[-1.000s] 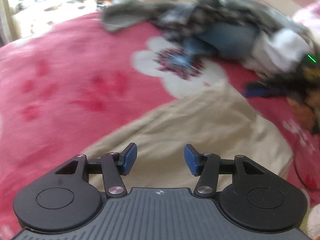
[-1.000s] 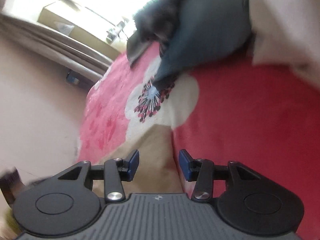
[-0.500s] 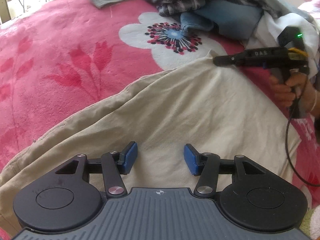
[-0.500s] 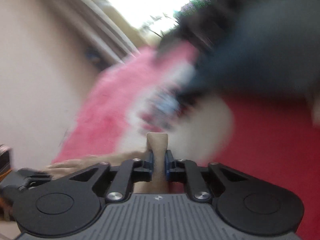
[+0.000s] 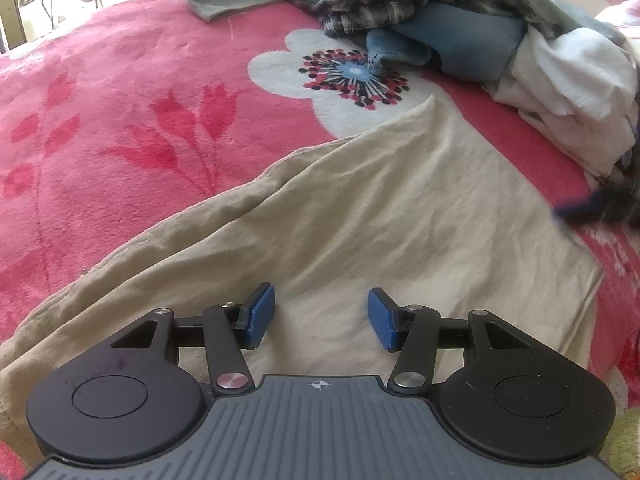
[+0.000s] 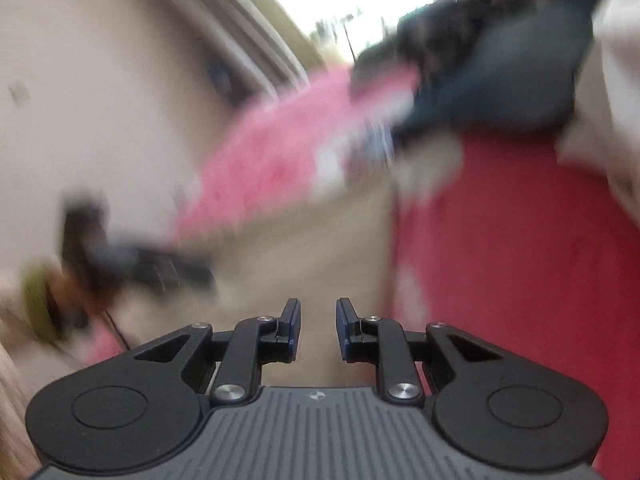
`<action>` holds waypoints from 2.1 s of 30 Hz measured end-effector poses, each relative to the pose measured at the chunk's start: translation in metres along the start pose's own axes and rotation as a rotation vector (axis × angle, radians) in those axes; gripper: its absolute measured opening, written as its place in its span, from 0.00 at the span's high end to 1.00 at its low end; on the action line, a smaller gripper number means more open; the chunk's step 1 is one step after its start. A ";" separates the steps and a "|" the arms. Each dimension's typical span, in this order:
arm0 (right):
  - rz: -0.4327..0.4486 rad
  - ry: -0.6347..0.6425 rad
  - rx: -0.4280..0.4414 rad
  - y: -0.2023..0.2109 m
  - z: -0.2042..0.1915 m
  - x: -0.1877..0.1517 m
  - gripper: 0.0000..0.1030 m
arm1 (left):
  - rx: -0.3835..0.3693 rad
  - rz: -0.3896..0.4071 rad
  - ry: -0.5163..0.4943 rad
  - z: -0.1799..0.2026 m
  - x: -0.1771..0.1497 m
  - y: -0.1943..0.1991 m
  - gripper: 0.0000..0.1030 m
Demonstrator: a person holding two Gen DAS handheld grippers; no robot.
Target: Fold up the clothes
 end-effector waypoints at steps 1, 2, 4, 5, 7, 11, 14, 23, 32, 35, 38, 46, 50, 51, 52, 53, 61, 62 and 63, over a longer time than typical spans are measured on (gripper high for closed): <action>-0.043 0.024 -0.059 -0.006 -0.004 -0.010 0.83 | 0.008 0.004 -0.002 0.001 0.000 0.001 0.50; -0.024 0.042 -0.082 -0.002 -0.010 -0.009 0.83 | 0.023 0.004 -0.004 0.001 0.000 0.003 0.50; 0.014 0.076 -0.129 0.007 -0.022 -0.007 0.81 | 0.057 0.019 -0.010 0.002 0.000 0.013 0.50; 0.033 0.094 -0.152 0.011 -0.028 -0.006 0.79 | 0.055 0.033 -0.012 0.002 -0.002 0.023 0.50; 0.069 0.158 -0.152 0.023 -0.044 -0.003 0.79 | 0.050 0.062 -0.017 0.001 -0.006 0.044 0.50; 0.112 0.294 -0.032 0.042 -0.089 -0.007 0.80 | 0.057 0.054 -0.074 0.003 -0.035 0.080 0.50; -0.002 0.390 -0.074 0.011 -0.095 -0.026 0.80 | 0.135 -0.010 -0.085 -0.005 -0.071 0.085 0.50; 0.035 0.418 -0.199 0.001 -0.110 -0.035 0.81 | 0.186 0.021 0.076 -0.039 -0.102 0.092 0.49; 0.055 0.281 -0.267 -0.023 -0.105 -0.047 0.81 | 0.249 0.067 0.090 -0.059 -0.123 0.091 0.49; 0.049 0.254 -0.281 -0.023 -0.105 -0.044 0.81 | 0.260 0.069 0.099 -0.059 -0.120 0.095 0.49; 0.084 0.236 -0.275 -0.014 -0.108 -0.033 0.80 | 0.286 0.101 0.096 -0.057 -0.117 0.105 0.49; 0.048 0.179 -0.323 -0.029 -0.091 -0.039 0.81 | 0.303 0.081 0.230 -0.085 -0.130 0.089 0.36; 0.040 0.190 -0.328 -0.029 -0.092 -0.039 0.81 | 0.304 0.084 0.289 -0.091 -0.131 0.094 0.36; 0.040 0.188 -0.328 -0.029 -0.092 -0.039 0.81 | 0.312 0.084 0.288 -0.091 -0.130 0.096 0.36; 0.040 0.187 -0.329 -0.029 -0.092 -0.039 0.81 | 0.332 0.088 0.280 -0.090 -0.129 0.100 0.36; 0.040 0.186 -0.330 -0.029 -0.092 -0.039 0.81 | 0.349 0.096 0.276 -0.089 -0.127 0.103 0.36; 0.045 0.167 -0.318 -0.024 -0.091 -0.036 0.80 | 0.295 0.258 0.239 -0.068 -0.095 0.142 0.36; 0.053 0.157 -0.307 -0.020 -0.090 -0.035 0.80 | 0.258 0.265 0.223 -0.062 -0.089 0.142 0.36; 0.064 0.145 -0.296 -0.016 -0.089 -0.033 0.80 | 0.219 0.268 0.202 -0.053 -0.083 0.140 0.36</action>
Point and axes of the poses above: each gripper's, at about its wrist camera, not at the fingertips, and y roughly against the way its jaws point, z to its right, x to its top, the point moved 1 cm from there along -y, roughly the way its jaws point, and after that the axes turned 1 degree about x, right-handed, at the moved point
